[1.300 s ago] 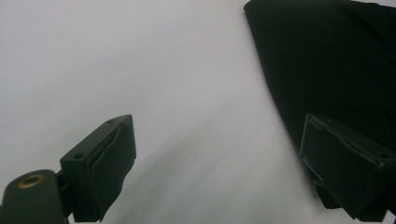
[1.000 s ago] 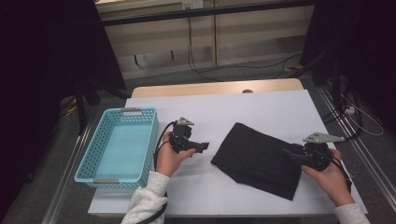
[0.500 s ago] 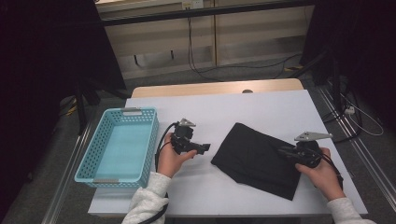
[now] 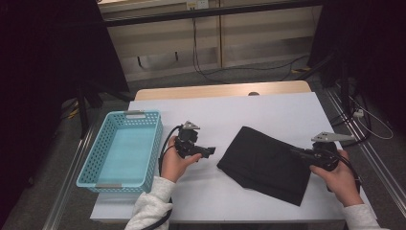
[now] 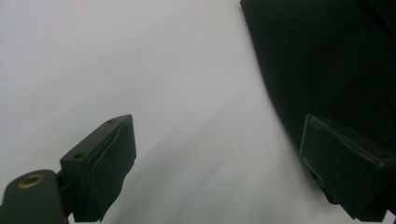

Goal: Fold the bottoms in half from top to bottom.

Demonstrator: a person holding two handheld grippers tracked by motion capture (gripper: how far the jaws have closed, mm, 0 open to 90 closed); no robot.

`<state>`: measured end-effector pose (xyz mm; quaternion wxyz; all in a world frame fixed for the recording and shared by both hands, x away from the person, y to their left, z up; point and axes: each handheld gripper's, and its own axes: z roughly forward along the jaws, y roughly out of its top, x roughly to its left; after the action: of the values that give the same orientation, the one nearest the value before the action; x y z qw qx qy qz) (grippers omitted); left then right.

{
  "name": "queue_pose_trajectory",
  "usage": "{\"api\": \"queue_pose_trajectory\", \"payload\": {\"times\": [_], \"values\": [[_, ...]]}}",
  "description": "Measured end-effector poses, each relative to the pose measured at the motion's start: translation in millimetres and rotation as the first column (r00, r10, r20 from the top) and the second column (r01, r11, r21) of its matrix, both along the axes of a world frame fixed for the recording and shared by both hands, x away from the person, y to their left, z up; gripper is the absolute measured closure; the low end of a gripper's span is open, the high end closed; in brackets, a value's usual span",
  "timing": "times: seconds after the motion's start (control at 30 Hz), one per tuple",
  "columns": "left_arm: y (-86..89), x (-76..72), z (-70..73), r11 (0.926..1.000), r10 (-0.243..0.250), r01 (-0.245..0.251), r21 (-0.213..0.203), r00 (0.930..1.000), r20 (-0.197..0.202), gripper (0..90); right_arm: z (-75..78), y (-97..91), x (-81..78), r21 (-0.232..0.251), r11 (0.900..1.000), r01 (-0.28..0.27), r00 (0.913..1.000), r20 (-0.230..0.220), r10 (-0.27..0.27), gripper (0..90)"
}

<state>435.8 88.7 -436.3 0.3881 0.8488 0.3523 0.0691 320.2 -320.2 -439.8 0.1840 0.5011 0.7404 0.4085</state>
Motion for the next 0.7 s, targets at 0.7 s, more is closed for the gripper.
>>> {"api": "queue_pose_trajectory", "payload": {"times": [0.7], "values": [[-2.2,-1.9,1.8,1.0000,-0.006,0.006,0.001,0.9999,0.009,10.1,-1.0,-15.6,-8.3,0.008,0.9995,0.032,0.9993,-0.017,-0.032,82.3]]}}
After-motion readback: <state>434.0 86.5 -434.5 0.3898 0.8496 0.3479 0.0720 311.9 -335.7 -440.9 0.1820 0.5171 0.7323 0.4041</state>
